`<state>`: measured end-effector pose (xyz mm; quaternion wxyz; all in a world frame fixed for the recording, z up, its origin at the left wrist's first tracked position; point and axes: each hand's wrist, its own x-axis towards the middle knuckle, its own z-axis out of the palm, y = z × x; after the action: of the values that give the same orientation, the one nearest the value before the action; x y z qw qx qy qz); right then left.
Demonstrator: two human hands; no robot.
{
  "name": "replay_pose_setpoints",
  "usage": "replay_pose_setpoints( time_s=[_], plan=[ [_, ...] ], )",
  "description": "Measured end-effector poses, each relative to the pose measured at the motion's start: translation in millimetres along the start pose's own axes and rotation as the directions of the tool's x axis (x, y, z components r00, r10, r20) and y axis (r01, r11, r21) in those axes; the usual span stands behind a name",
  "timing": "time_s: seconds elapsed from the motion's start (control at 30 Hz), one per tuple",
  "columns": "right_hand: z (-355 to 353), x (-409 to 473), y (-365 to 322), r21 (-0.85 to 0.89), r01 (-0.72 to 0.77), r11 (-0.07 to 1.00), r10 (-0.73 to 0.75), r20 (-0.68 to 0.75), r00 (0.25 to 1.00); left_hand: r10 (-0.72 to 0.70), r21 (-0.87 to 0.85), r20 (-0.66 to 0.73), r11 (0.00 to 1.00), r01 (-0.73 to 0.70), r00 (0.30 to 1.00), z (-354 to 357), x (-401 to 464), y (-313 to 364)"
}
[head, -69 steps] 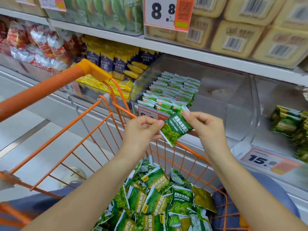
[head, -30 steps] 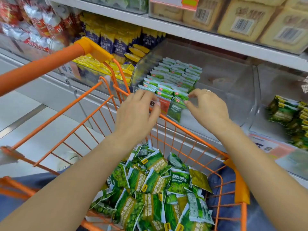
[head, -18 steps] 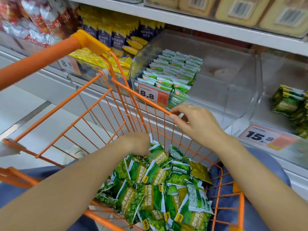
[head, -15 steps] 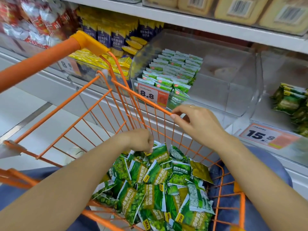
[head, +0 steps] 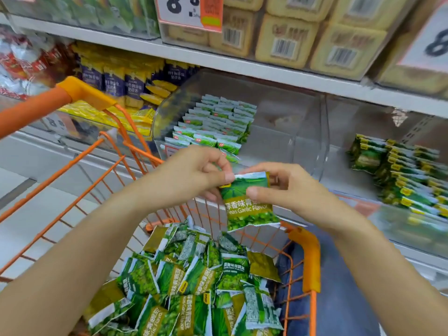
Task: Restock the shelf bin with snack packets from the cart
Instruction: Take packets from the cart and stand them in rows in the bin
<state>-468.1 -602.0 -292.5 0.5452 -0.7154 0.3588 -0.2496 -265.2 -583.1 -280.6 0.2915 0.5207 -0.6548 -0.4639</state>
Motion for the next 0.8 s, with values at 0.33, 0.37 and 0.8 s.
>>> replay_pose_setpoints(
  time_s=[0.33, 0.37, 0.8],
  plan=[
    [-135.8, -82.1, 11.9, -0.172, -0.161, 0.972, 0.043, -0.543, 0.839, 0.298, 0.55, -0.19, 0.822, -0.15, 0.935, 108.9, 103.5, 14.1],
    [-149.6, -85.0, 20.6, -0.204, -0.198, 0.959, 0.028, -0.625, 0.78, 0.234, 0.54, -0.179, 0.835, -0.104, 0.956, 119.2, 110.8, 7.7],
    [-255.9, -15.1, 116.8, -0.695, -0.616, 0.37, 0.107, -0.627, 0.771, 0.526, 0.795, -0.166, 0.572, -0.202, 0.834, 148.9, 123.1, -24.6]
  ],
)
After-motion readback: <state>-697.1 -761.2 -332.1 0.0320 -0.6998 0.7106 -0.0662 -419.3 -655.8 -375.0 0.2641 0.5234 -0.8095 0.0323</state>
